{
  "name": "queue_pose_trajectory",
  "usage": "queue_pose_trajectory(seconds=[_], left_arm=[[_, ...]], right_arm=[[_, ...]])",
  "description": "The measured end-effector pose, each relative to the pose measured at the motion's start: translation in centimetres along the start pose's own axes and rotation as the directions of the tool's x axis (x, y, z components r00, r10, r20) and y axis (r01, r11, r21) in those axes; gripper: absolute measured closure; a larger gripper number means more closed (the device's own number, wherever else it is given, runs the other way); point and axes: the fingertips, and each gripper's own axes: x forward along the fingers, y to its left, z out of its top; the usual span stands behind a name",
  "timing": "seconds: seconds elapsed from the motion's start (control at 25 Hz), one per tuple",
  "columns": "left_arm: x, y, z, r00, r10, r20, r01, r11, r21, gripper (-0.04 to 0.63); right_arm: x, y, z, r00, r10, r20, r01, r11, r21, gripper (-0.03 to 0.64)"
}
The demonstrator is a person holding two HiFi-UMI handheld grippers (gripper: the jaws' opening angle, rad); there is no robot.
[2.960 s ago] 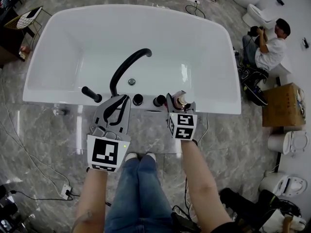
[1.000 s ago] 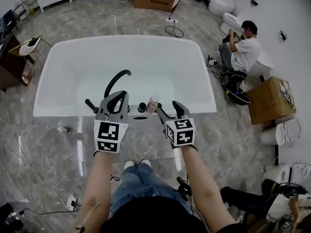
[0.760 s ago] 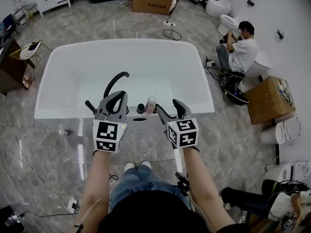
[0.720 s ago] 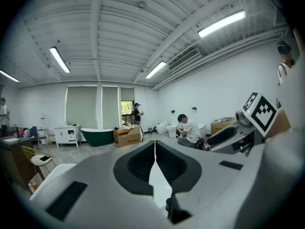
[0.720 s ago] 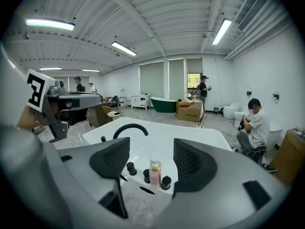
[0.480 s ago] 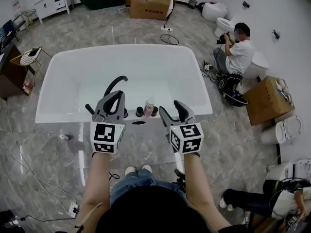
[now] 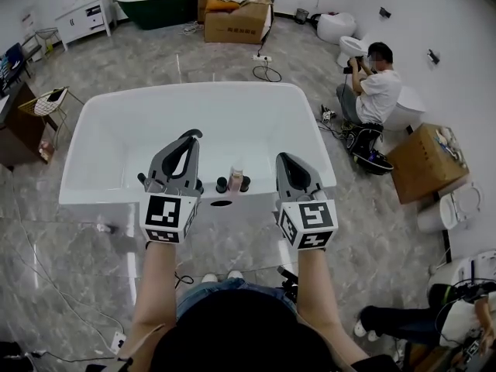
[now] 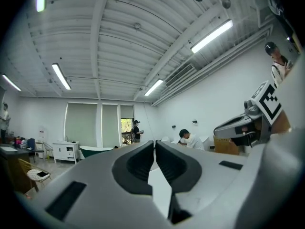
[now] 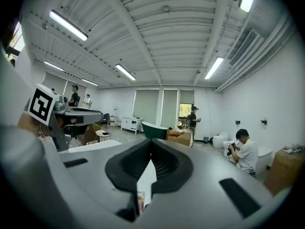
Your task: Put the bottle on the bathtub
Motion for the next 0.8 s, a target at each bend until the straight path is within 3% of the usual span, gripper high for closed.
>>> queue_pose_trajectory(seconds=[0.44, 0.8], left_arm=[[-0.7, 0.2, 3.3, 0.997, 0.014, 0.071, -0.017, 0.999, 0.049, 0.588], [-1.0, 0.3, 4.7, 0.995, 0.023, 0.102, -0.029, 0.998, 0.061, 0.588]], right_arm=[[-2.0, -0.7, 5.4, 0.990, -0.020, 0.142, 0.028, 0.998, -0.053, 0.601], [-2.8, -0.5, 6.5, 0.985, -0.016, 0.173, 0.030, 0.996, -0.079, 0.601]])
